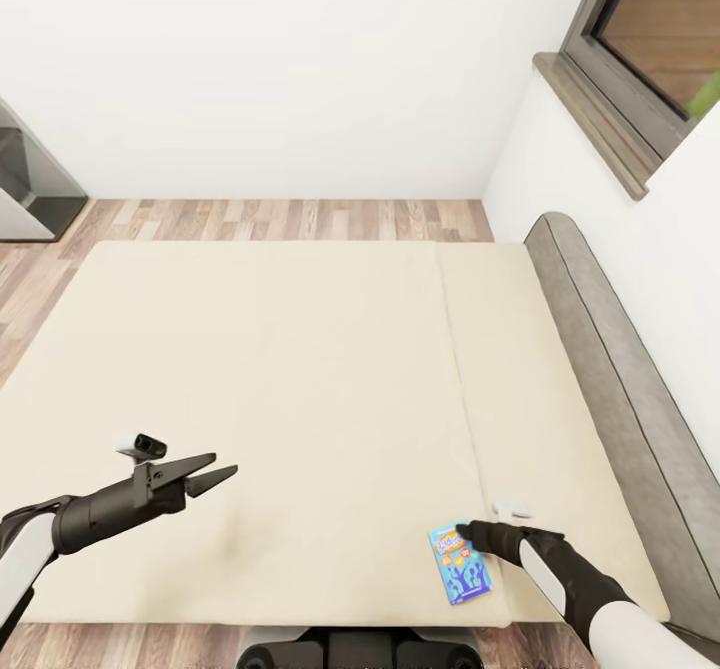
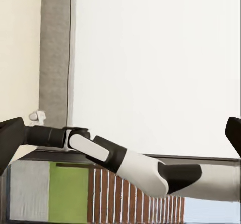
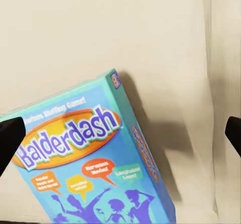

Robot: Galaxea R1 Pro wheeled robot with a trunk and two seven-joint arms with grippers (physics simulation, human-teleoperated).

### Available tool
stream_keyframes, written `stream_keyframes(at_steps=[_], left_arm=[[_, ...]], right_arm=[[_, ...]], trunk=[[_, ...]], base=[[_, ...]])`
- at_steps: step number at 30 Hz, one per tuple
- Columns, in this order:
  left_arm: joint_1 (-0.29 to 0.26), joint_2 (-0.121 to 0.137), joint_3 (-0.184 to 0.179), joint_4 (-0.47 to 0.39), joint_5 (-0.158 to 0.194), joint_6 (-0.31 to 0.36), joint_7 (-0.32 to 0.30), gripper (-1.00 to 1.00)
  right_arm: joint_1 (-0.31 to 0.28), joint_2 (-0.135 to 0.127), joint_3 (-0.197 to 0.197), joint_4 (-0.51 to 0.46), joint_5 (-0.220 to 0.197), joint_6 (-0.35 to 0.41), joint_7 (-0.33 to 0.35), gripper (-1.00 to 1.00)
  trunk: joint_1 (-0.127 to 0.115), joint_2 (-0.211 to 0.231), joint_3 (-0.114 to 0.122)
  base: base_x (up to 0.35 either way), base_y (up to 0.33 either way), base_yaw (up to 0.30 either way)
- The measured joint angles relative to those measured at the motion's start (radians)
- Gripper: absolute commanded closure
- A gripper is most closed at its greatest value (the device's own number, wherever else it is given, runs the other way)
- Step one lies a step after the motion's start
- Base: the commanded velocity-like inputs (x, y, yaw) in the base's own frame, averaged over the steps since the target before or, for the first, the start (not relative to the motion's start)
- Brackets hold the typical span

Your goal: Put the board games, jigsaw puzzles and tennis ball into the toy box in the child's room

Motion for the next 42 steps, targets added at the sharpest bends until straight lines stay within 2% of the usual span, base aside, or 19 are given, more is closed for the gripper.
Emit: stream_keyframes(at_steps=[6, 11, 19, 42], left_arm=[[0.001, 0.002, -0.001, -0.007, -0.004, 0.001, -0.092, -1.0], [0.001, 0.002, 0.0, -0.007, -0.011, 0.0, -0.122, -1.0], [0.001, -0.001, 0.0, -0.006, -0.014, -0.001, -0.134, -1.0], [0.001, -0.004, 0.0, -0.006, -0.016, -0.004, -0.132, -1.0]], right_arm=[[0.0, -0.006, 0.0, 0.0, 0.003, 0.0, 0.074, -1.0], [0.0, -0.008, 0.0, 0.001, 0.005, 0.0, 0.115, -1.0], [0.0, -0.011, -0.001, 0.003, 0.007, 0.0, 0.133, -1.0], [0.0, -0.011, -0.003, 0.028, 0.007, -0.001, 0.133, -1.0]], trunk=[[0.0, 0.0, -0.01], [0.0, 0.0, -0.018], [0.0, 0.0, -0.031], [0.0, 0.0, -0.068]], base=[[0.0, 0.0, 0.0], [0.0, 0.0, 0.0], [0.0, 0.0, 0.0], [0.0, 0.0, 0.0]])
